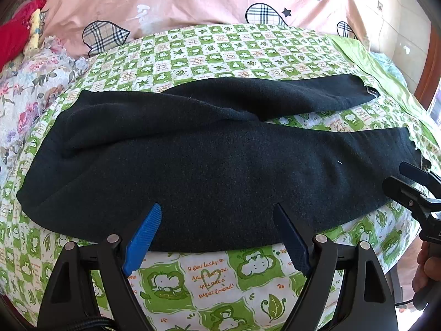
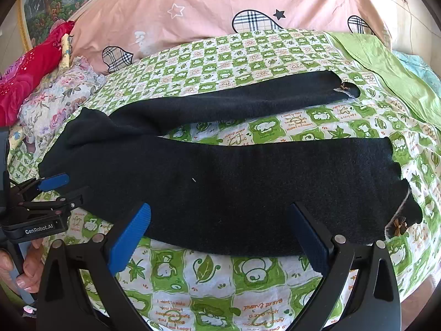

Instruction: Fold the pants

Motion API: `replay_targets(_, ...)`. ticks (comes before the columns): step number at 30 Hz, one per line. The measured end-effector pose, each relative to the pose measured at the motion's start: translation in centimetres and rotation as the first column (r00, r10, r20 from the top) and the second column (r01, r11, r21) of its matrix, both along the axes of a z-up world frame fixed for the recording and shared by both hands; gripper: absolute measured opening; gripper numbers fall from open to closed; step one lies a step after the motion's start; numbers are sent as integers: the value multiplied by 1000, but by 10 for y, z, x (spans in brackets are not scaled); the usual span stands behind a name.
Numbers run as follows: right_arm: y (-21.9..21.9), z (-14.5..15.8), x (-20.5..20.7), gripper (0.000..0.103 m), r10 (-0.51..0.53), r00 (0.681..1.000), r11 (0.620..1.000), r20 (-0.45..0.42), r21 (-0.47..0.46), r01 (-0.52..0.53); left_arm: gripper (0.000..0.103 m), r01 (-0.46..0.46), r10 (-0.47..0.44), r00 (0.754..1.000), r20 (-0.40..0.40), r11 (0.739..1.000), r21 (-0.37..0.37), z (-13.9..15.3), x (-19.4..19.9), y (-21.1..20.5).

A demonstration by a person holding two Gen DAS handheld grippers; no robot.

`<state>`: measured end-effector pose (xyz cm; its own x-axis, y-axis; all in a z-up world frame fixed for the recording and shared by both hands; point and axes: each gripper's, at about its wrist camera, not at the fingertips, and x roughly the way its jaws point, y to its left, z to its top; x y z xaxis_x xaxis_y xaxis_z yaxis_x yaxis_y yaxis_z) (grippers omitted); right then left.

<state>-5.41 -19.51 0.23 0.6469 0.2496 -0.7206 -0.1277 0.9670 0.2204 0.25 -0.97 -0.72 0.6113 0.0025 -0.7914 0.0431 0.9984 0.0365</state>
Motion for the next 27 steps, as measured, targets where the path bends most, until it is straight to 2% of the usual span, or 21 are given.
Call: replay_targets(27,2,0,1,100,0,1000,1000,-6,1,0,84,3,-3,1000,-7,1000,3,-3,1,2)
